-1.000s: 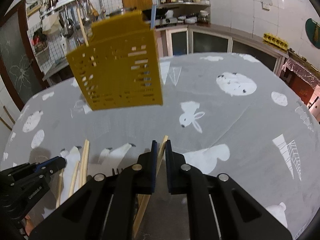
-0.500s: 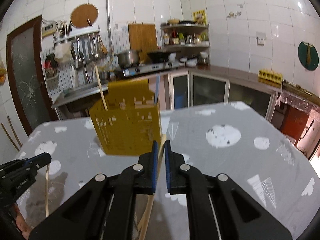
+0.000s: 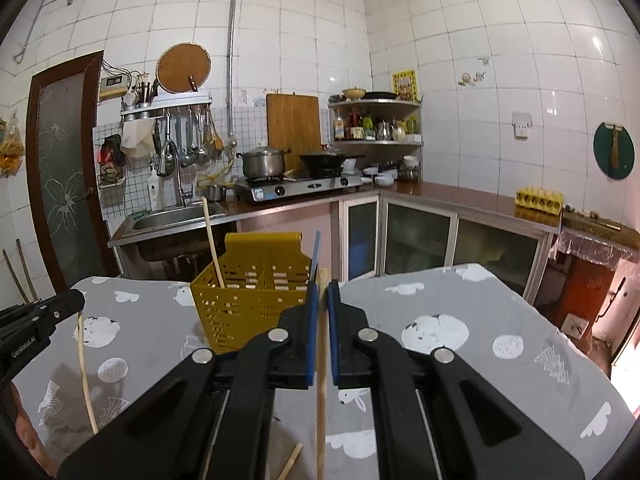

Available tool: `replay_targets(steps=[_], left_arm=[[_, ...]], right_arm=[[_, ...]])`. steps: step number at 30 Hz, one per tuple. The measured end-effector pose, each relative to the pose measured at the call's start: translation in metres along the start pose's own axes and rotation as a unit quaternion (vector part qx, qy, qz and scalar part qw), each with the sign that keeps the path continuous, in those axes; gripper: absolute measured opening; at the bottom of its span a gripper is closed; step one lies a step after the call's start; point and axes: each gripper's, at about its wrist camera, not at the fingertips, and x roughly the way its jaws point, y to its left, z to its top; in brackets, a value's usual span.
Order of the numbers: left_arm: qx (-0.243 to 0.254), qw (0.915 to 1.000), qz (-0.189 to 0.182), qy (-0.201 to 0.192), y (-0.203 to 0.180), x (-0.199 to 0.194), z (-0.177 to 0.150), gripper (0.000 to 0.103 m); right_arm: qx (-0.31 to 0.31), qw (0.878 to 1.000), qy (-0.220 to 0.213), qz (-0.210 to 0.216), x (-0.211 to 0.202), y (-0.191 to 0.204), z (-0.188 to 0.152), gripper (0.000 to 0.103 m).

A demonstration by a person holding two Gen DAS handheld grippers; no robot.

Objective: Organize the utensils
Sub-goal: 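Lift and carry both chopsticks over the yellow holder with both grippers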

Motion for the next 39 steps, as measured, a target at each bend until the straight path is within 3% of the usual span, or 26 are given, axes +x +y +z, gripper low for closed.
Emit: replay_targets(steps=[18, 39], left_arm=[[0.006, 0.9983, -0.015, -0.057, 0.0, -0.005, 0.026, 0.002], [0.005, 0.9974, -0.036, -0.062, -0.006, 0.012, 0.042, 0.002]], right_arm=[[-0.002, 1.0, -0.026, 0.017, -0.001, 0.002, 0.018, 0.006], [0.007, 1.0, -0.014, 0.022, 0.02, -0.001, 0.025, 0.006]])
